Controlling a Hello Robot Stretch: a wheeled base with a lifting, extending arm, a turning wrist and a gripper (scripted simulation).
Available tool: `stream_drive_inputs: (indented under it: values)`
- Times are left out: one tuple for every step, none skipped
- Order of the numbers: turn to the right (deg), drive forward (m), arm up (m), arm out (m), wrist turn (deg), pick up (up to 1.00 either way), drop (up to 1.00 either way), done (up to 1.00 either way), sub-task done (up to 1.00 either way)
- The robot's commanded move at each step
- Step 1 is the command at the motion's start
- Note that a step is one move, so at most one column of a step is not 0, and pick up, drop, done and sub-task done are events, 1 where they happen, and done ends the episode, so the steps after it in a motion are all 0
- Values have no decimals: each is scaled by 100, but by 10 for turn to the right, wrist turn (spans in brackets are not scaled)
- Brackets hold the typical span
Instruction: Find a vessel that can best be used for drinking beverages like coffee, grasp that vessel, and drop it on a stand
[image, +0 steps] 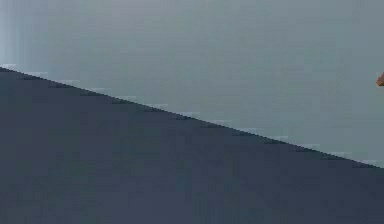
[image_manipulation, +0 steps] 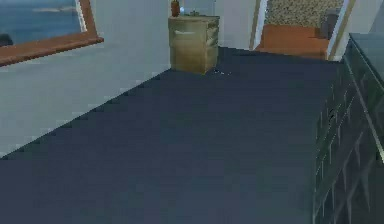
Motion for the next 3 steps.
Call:
stream_drive_inputs:
  values:
    - [270, 0, 0, 0, 0, 0, 0, 0, 0]
    - [0, 20, 0, 0, 0, 0, 0, 0, 0]
    - [-450, 0, 0, 0, 0, 0, 0, 0, 0]
